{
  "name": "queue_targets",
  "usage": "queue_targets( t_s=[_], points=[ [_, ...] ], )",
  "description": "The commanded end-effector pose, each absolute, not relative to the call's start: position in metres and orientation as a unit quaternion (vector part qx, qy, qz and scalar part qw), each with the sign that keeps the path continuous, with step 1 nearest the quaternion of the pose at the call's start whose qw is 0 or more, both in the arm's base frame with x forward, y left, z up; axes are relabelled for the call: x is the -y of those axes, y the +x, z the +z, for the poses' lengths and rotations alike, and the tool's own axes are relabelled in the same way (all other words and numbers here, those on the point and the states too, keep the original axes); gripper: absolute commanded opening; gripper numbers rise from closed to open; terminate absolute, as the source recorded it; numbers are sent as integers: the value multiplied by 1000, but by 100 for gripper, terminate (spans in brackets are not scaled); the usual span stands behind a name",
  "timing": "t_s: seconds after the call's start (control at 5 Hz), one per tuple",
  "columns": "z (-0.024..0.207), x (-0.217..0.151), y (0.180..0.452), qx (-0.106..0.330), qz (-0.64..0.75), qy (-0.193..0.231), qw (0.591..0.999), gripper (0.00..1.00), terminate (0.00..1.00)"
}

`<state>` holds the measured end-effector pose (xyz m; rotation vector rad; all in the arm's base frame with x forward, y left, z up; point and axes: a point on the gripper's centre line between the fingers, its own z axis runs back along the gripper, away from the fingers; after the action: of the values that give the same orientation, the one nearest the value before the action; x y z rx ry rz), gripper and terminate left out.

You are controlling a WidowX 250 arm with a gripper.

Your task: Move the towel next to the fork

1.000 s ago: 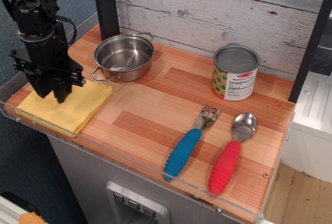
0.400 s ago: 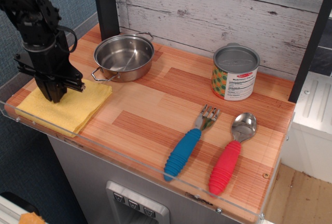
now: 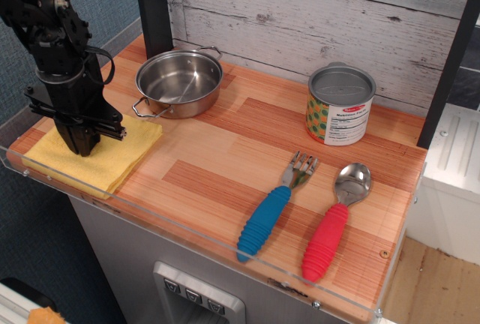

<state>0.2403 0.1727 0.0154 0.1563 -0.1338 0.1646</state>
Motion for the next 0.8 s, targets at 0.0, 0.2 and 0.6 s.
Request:
queue_targets(
  t_s=[0.0, 0.2, 0.6],
  points=[
    [23, -153, 236, 69, 76, 61, 993, 0, 0],
    [21, -143, 240, 70, 77, 54, 993, 0, 0],
    [24, -111, 249, 72, 55, 44, 995, 0, 0]
  ],
)
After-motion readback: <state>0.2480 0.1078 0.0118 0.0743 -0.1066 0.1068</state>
